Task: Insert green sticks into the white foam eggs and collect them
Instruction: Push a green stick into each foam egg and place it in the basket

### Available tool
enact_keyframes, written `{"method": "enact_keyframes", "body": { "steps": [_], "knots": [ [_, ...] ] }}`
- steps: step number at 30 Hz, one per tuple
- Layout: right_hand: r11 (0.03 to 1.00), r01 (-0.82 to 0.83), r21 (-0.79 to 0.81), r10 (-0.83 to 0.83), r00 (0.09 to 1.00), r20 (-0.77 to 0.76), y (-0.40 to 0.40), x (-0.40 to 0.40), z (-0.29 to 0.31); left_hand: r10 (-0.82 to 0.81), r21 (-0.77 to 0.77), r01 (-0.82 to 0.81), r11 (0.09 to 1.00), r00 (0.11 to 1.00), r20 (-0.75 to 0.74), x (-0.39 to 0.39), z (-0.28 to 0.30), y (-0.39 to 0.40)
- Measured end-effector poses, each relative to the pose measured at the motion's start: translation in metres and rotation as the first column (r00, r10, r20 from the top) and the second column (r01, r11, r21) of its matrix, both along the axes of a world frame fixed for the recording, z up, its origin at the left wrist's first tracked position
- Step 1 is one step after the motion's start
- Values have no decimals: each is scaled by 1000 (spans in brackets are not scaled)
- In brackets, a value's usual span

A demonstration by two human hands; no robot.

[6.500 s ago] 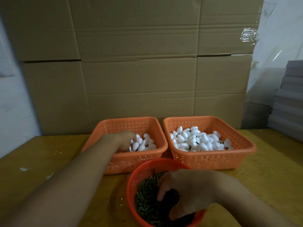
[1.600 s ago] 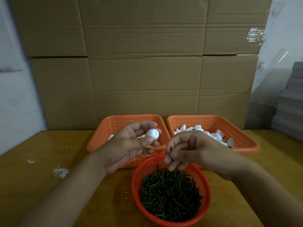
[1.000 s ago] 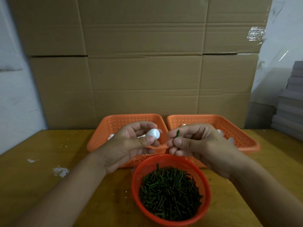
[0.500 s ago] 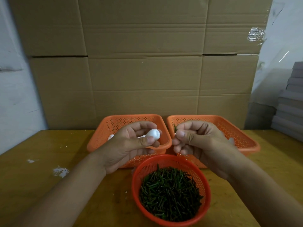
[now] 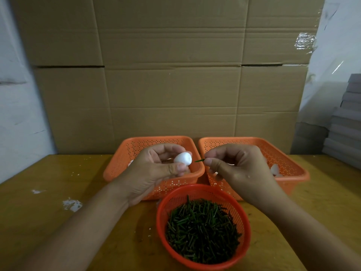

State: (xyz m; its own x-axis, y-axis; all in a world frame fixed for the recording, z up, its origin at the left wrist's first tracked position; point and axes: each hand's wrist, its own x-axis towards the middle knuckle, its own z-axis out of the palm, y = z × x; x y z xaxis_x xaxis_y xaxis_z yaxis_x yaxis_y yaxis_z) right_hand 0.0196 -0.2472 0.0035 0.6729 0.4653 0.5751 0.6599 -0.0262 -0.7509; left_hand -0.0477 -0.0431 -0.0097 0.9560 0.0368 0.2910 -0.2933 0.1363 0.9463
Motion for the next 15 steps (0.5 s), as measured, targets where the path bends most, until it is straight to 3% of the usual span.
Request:
{"method": "enact_keyframes", "body": {
  "steps": [4, 15],
  "knots": [
    [998, 64, -23, -61, 994, 93, 1, 0, -2, 29, 67, -32, 997, 999, 39, 0, 0, -2],
    [998, 25, 57, -26, 999, 24, 1, -2, -2, 30, 161, -37, 986, 999, 41, 0, -3, -3]
  ]
}}
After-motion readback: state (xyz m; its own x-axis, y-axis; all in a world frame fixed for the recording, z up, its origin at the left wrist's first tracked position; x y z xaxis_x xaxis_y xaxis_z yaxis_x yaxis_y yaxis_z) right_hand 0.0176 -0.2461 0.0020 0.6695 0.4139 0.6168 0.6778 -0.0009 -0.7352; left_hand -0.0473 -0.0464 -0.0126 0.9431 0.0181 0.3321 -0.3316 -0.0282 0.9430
